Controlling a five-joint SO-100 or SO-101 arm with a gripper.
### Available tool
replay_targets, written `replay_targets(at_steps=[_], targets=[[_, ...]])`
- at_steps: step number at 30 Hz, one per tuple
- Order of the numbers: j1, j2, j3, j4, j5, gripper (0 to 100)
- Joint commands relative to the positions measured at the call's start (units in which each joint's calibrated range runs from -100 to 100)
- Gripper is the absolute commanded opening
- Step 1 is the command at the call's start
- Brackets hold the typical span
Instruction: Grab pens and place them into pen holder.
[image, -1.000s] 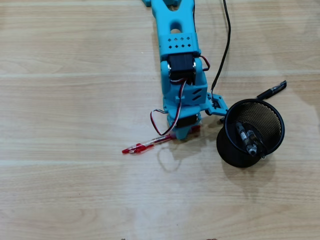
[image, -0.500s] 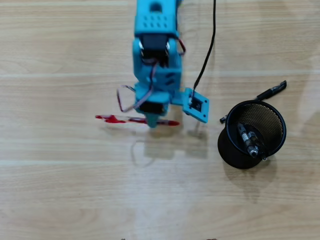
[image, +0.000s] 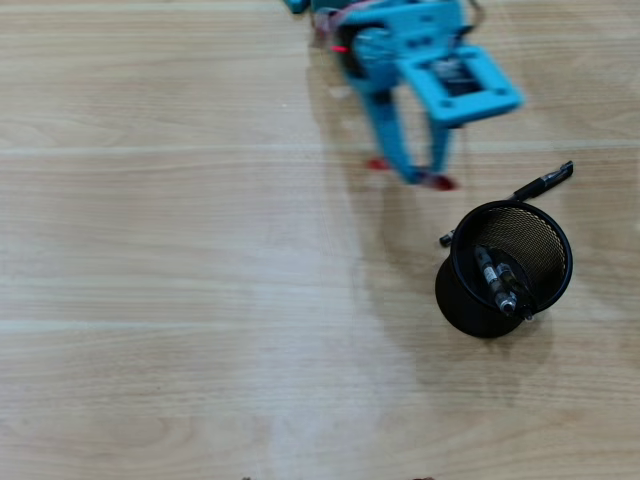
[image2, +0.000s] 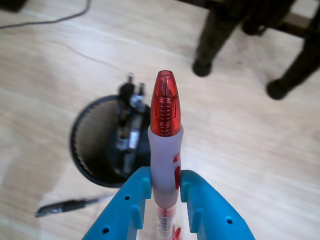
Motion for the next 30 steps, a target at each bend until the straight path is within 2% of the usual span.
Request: replay_targets(at_steps=[1, 6, 19, 24, 26, 30], targets=[[-4.59, -3.01, 4.08, -17.46, -3.61, 2], [-5.64, -1.07, 11.23, -35.0, -4.03, 2], [-9.11, 4.09, 16.93, -35.77, -6.17, 2], [-9.75, 4.0, 17.84, -36.46, -3.87, 15], [-9.75, 3.92, 17.75, -38.61, -1.78, 16], [-9.67, 3.83, 17.75, -41.27, -1.31, 16]])
